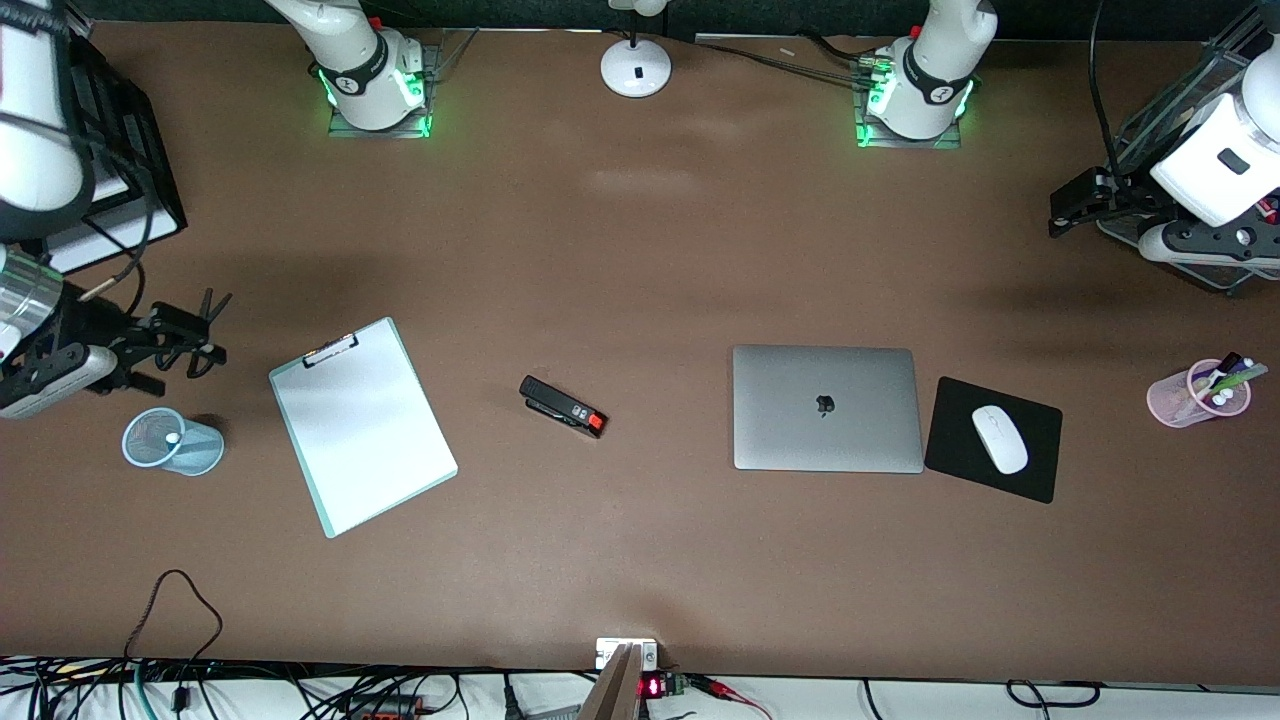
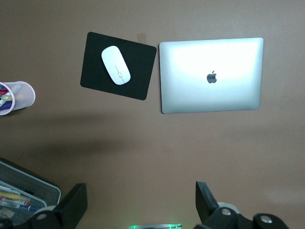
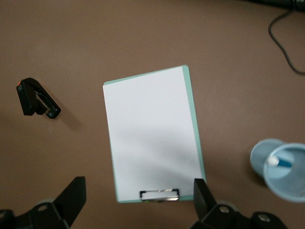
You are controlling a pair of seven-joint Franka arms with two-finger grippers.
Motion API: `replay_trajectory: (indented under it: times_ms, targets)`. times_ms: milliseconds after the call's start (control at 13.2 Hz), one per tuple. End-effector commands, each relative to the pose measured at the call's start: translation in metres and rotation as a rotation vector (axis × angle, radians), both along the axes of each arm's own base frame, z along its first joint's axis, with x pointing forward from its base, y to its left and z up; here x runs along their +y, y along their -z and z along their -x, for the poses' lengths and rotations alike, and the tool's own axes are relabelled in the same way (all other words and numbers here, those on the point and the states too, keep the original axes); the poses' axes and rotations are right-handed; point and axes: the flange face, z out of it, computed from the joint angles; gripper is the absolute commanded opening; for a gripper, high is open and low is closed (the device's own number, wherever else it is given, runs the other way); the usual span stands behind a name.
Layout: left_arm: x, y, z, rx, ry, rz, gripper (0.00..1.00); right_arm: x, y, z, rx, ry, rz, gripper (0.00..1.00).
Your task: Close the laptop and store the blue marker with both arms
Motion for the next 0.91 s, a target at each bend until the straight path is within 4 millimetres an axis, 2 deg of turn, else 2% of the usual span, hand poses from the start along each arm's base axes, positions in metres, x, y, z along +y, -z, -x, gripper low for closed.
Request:
replay_trajectory:
  times_ms: [0,151,227,529,681,832]
  targets:
    - [0.000,-0.007,-0.002,0.001,-0.008,0.010,1.00,0.026,-0.026,0.021,0.095,0.130,0.069,1.00]
    - [0.000,-0.007,-0.002,0.001,-0.009,0.012,1.00,0.037,-0.049,0.037,0.143,0.190,0.141,1.00]
    - [0.000,-0.007,-0.002,0.001,-0.008,0.012,1.00,0.035,-0.065,0.043,0.145,0.202,0.163,1.00]
    - [0.000,-0.007,-0.002,0.001,-0.008,0.012,1.00,0.008,-0.141,0.050,0.182,0.222,0.244,1.00]
    - [0.000,-0.007,-0.002,0.001,-0.008,0.012,1.00,0.007,-0.156,0.048,0.186,0.253,0.245,1.00]
    - [0.000,-0.007,-0.002,0.001,-0.009,0.012,1.00,0.019,-0.154,0.049,0.222,0.382,0.251,1.00]
